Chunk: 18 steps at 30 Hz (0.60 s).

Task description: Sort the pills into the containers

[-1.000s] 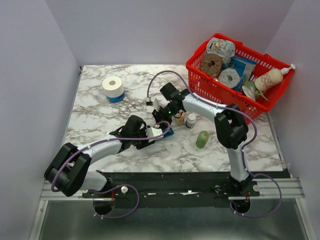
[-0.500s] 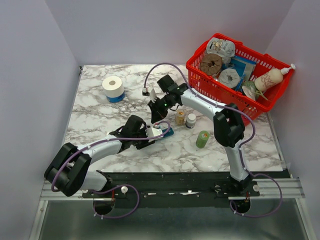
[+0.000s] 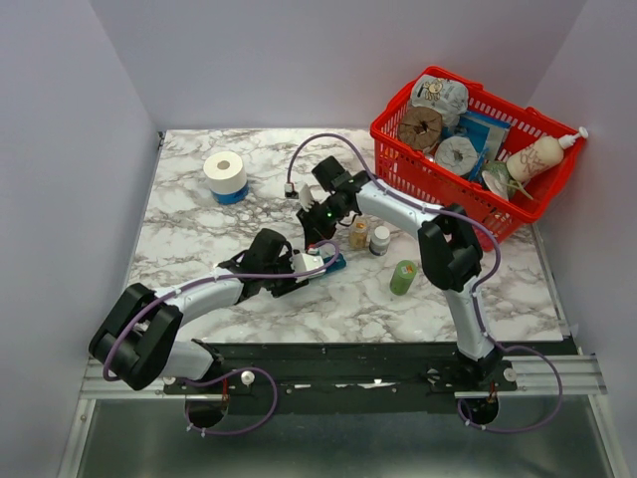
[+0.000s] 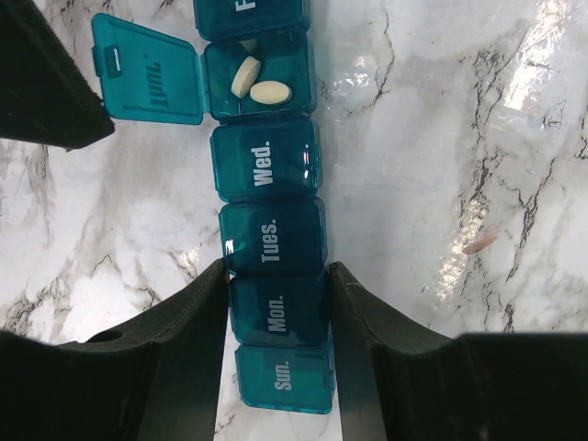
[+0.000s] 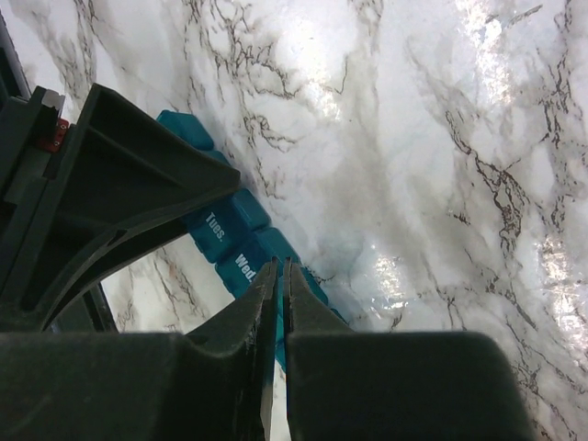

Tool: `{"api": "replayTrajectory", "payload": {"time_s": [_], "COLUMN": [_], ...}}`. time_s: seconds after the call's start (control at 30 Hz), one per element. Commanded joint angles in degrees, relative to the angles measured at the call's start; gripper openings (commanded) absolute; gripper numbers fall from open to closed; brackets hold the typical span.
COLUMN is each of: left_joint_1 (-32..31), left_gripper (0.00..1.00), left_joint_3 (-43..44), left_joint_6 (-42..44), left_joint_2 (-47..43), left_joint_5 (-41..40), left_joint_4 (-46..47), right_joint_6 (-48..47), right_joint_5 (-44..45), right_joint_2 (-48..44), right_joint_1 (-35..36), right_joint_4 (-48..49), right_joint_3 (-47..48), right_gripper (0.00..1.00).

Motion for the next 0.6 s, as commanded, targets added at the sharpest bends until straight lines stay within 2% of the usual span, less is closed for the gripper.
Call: {"api": "replayTrajectory", "payload": {"time_s": [0.0,0.57], "left_joint_1": [0.16,0.25], "left_gripper": [0.16,0.16], "left_joint_3": [0.35,0.62], "left_joint_6": [-0.68,-1.03], "left_joint_2": [1.29,2.0], "left_joint_5": [-0.96,-1.66], "left_joint_4": [-2.21,-2.65], "right_joint_6": [-0.48,-1.63], "right_joint_5": [0.89,0.45], "right_joint_2": [-0.29,-4.59], "right_joint_1": [0.35,0.35], "right_joint_4": [-1.46,-1.99], "right_joint_3": [-1.2,-6.38], "right_gripper": [0.13,0.11]}}
